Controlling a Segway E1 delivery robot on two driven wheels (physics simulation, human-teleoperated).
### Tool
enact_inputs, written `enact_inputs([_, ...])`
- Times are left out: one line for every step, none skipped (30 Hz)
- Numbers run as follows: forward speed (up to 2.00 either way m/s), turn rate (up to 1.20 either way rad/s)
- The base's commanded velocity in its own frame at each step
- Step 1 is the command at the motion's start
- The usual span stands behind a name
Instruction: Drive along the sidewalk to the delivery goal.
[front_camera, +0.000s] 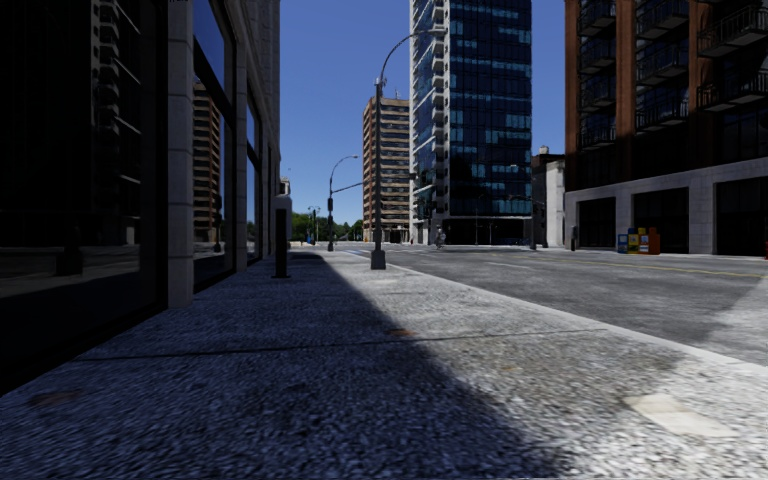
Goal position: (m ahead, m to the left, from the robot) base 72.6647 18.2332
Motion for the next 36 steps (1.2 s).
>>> enact_inputs([2.0, 0.0])
enact_inputs([2.0, 0.0])
enact_inputs([2.0, 0.0])
enact_inputs([2.0, 0.0])
enact_inputs([2.0, 0.0])
enact_inputs([2.0, 0.0])
enact_inputs([2.0, 0.0])
enact_inputs([2.0, 0.0])
enact_inputs([2.0, 0.0])
enact_inputs([2.0, 0.0])
enact_inputs([2.0, 0.0])
enact_inputs([2.0, 0.0])
enact_inputs([2.0, 0.0])
enact_inputs([2.0, 0.0])
enact_inputs([2.0, 0.0])
enact_inputs([2.0, 0.0])
enact_inputs([2.0, 0.0])
enact_inputs([2.0, 0.0])
enact_inputs([2.0, 0.0])
enact_inputs([2.0, 0.0])
enact_inputs([2.0, 0.0])
enact_inputs([2.0, 0.0])
enact_inputs([2.0, 0.0])
enact_inputs([2.0, 0.0])
enact_inputs([2.0, 0.0])
enact_inputs([2.0, 0.0])
enact_inputs([2.0, 0.0])
enact_inputs([2.0, 0.0])
enact_inputs([2.0, 0.0])
enact_inputs([2.0, 0.0])
enact_inputs([2.0, 0.0])
enact_inputs([2.0, 0.0])
enact_inputs([2.0, 0.0])
enact_inputs([2.0, 0.0])
enact_inputs([2.0, 0.0])
enact_inputs([2.0, 0.0])
